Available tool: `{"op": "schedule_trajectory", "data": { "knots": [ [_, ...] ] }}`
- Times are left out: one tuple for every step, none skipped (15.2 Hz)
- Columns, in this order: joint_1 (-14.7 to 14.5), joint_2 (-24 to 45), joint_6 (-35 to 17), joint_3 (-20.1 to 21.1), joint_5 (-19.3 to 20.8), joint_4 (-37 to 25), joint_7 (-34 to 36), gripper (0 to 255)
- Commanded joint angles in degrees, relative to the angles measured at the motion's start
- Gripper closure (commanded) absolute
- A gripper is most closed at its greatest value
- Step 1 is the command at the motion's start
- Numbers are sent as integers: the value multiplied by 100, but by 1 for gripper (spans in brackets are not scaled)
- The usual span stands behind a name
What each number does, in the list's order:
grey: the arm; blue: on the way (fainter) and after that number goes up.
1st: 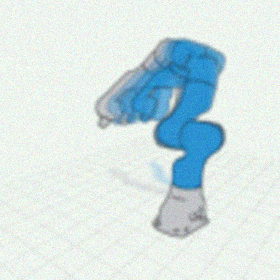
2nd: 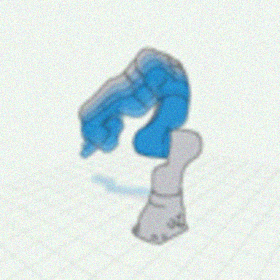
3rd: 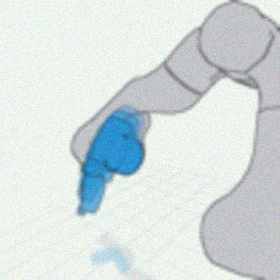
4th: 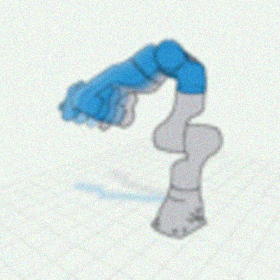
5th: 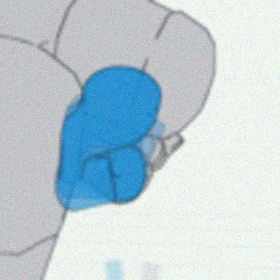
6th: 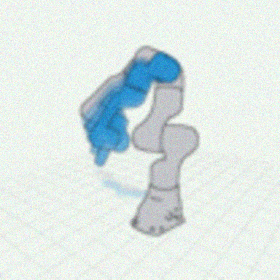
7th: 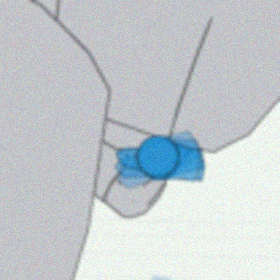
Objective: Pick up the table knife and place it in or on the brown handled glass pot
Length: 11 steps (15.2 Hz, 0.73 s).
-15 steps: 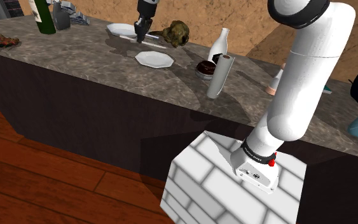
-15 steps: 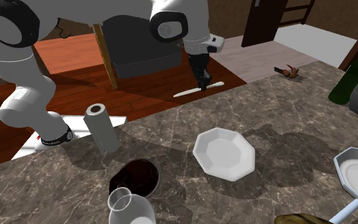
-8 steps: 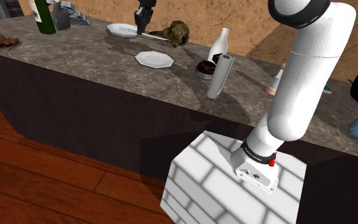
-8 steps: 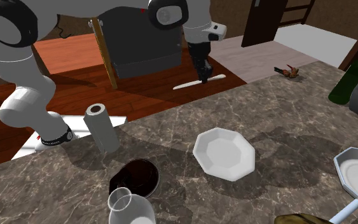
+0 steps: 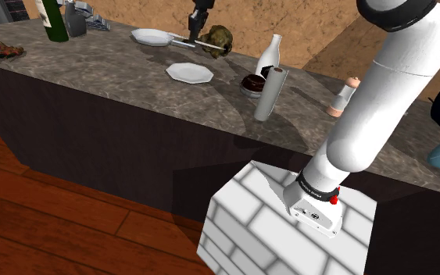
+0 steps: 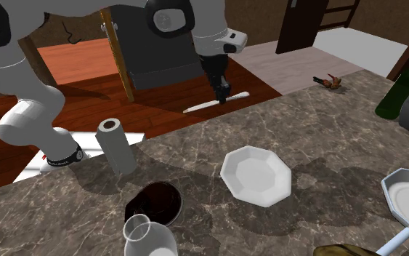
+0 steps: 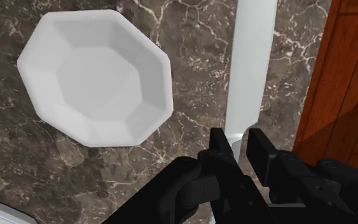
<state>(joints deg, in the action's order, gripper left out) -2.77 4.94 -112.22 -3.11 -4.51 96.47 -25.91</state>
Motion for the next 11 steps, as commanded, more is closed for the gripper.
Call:
{"op": "schedule_trajectory", "data": {
  "knots": [
    [126,-304,-39,-103,-37,365,-252,255],
    [183,-426,-51,-154,-51,508,-367,255],
    [238,-544,-58,-210,-62,642,-483,255],
    [292,-657,-63,-268,-72,769,-599,255],
    [347,-765,-64,-327,-79,888,-717,255],
    [402,-868,-62,-388,-85,999,-836,255],
    [457,-967,-57,-451,-89,1103,-955,255],
    [511,-1061,-50,-516,-91,1200,-1075,255],
    [565,-1150,-40,-583,-91,1289,-1196,255],
    [620,-1235,-27,-652,-89,1372,-1317,255],
    [674,-1315,-13,-722,-86,1448,-1440,255]
  ]
}}
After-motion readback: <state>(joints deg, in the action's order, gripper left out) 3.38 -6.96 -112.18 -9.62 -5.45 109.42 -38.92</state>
